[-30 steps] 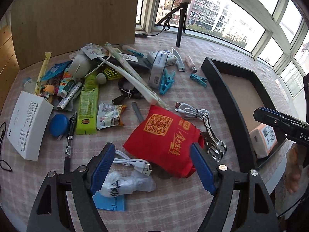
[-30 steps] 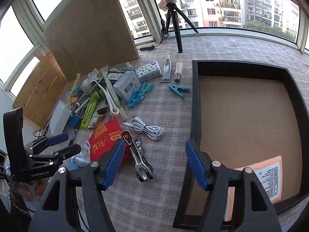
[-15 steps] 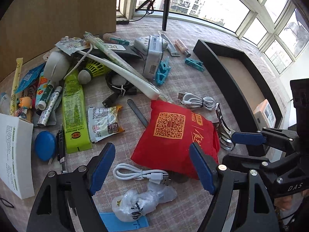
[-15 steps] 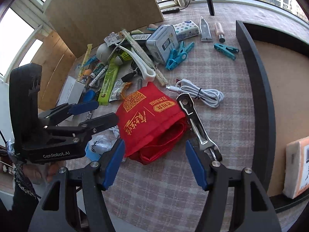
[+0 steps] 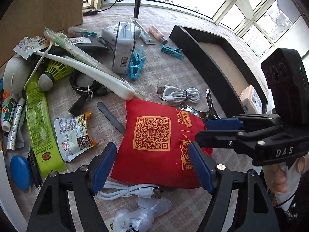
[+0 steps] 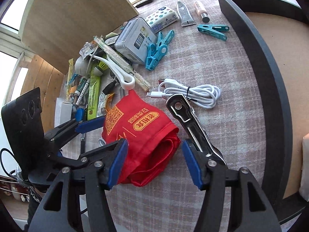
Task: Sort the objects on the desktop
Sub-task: 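Move the right gripper to the red drawstring bag and grasp it, then carry the red bag into the tray and release it with the right gripper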
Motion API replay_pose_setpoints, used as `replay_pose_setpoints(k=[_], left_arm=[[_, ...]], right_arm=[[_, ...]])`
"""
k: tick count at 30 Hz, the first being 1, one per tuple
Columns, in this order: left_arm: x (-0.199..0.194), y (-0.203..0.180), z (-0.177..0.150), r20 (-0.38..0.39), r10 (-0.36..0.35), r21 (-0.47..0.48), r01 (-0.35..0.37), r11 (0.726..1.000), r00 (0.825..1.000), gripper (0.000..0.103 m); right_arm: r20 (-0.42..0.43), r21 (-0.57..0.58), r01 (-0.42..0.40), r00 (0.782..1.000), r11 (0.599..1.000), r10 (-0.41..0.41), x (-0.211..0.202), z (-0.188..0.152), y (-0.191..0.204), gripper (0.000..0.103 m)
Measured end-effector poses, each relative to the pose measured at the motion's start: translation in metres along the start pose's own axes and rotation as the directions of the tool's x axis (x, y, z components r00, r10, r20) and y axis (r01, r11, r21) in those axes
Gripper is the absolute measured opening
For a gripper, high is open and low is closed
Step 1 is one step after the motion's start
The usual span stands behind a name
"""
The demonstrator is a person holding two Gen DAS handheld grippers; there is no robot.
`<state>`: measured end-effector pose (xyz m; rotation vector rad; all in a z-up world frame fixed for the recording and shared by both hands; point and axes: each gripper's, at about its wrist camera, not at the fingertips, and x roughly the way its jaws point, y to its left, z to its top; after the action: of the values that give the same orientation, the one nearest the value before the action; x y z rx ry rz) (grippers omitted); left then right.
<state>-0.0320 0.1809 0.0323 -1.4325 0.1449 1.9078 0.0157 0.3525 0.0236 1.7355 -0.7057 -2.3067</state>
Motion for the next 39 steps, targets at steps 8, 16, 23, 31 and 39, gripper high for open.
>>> replay_pose_setpoints(k=[8,16,23,31,39], left_arm=[[0.005,-0.012,-0.006,-0.022,-0.032,0.054,0.034,0.998,0.999,0.075],[-0.008,-0.023,-0.007,0.029,-0.025,0.06,0.024,0.998,0.999,0.075],[-0.022,-0.026,-0.008,0.07,-0.011,0.04,0.008,0.999,0.997,0.075],[-0.047,-0.051,0.002,0.136,0.037,0.075,-0.048,0.996,0.99,0.075],[-0.053,-0.093,0.029,0.182,0.037,0.127,-0.061,0.99,0.983,0.075]], right_arm=[[-0.061,0.034,-0.067,0.996,0.997,0.069,0.018,0.01,-0.003,0.048],[-0.06,-0.049,-0.083,0.995,0.995,0.08,0.018,0.013,0.026,0.045],[-0.039,-0.098,-0.074,0.997,0.992,0.07,0.01,0.009,0.039,0.043],[0.04,-0.157,-0.052,0.997,0.986,0.059,-0.027,0.01,0.047,0.043],[0.12,-0.159,-0.016,0.992,0.987,0.035,-0.069,0.012,0.029,0.043]])
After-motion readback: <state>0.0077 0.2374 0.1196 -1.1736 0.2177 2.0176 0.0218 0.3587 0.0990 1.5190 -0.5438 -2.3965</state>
